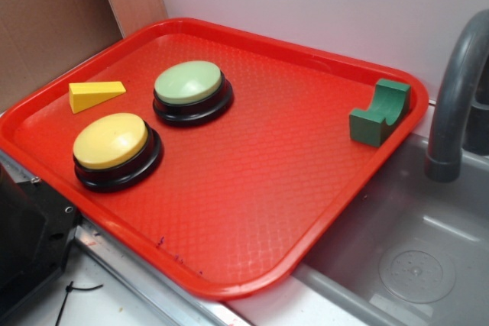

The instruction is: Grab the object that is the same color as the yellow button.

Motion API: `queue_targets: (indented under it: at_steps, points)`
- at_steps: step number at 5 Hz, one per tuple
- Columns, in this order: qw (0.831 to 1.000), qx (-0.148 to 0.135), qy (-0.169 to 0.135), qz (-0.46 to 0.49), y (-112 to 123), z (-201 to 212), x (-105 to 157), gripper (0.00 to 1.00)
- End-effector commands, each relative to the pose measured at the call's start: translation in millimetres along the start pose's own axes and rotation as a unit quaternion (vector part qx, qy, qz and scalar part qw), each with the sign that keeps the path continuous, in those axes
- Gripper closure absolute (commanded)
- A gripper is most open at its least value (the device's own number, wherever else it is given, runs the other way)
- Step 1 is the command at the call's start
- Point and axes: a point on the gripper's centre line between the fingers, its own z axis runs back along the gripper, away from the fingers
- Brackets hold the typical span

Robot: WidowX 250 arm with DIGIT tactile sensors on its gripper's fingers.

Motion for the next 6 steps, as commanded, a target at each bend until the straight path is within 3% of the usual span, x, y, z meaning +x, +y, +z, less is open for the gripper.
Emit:
queue_targets:
  at_steps: [1, 2, 3, 6]
  points:
    - [0.999, 0.023, -0.003, -0.032, 38, -39, 11, 0.0]
    - [0.999, 0.01, -0.007, -0.037, 57, -58, 12, 0.0]
    - [0.999, 0.017, -0.01, -0.033, 89, -90, 16, 0.0]
    - [0.999, 0.043, 0.016, 0.005, 141, -139, 24, 0.0]
